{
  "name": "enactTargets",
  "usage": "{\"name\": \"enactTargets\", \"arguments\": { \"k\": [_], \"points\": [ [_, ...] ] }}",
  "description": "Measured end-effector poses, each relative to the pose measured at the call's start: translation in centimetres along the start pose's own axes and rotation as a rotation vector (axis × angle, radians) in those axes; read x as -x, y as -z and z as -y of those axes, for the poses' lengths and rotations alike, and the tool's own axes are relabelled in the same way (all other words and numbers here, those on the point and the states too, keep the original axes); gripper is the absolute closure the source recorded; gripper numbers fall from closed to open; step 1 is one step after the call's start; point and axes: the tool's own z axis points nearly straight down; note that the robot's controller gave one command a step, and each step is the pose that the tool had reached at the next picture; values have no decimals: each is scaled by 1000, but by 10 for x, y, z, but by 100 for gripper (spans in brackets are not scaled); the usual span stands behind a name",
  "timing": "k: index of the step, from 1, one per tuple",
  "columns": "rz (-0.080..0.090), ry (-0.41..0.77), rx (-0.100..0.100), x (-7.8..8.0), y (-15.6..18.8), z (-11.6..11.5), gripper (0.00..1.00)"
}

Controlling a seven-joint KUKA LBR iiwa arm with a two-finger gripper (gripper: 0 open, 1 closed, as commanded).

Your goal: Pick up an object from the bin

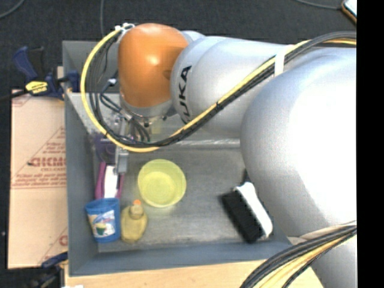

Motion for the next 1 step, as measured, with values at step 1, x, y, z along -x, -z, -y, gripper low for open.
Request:
{"name": "enactTargets", "arguments": {
  "k": [1],
  "points": [
    [-3,184,-1,-19,-74,-6,0]
  ]
}}
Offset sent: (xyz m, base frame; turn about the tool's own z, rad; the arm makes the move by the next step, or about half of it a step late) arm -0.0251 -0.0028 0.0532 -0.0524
